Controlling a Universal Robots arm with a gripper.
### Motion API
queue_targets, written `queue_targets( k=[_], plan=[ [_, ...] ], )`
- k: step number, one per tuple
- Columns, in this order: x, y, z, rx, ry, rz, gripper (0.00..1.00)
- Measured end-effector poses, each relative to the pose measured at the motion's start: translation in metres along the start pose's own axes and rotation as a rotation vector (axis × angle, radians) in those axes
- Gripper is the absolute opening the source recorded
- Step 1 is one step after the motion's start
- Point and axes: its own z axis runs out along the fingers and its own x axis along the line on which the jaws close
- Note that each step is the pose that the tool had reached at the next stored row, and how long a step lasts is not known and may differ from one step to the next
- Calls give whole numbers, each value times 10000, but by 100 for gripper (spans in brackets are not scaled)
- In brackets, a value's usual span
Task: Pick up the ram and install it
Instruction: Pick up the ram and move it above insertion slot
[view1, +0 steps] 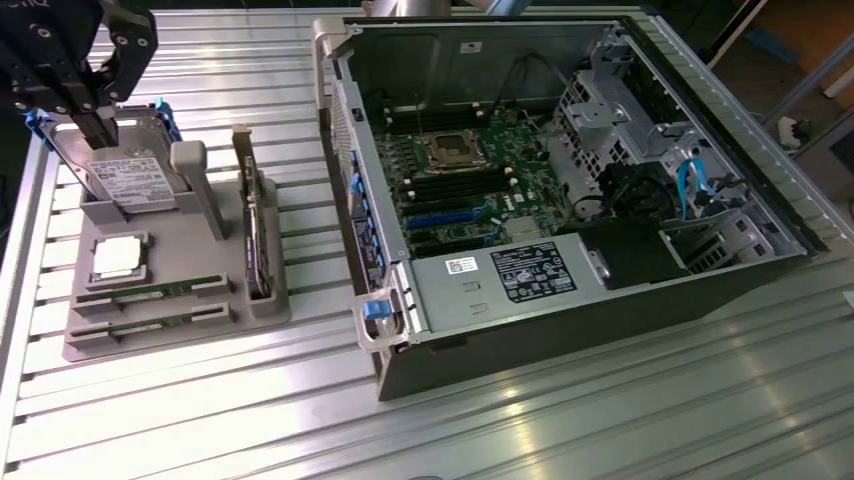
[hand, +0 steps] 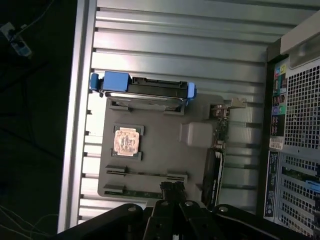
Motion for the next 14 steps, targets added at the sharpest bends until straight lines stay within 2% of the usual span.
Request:
queue_targets(
  k=[5,7,14],
  plan=[
    [0,-1,0,-11,21,-461,11],
    [0,-2,0,-21,39,-864,11],
    [0,-3,0,-39,69,-1588,11]
  ],
)
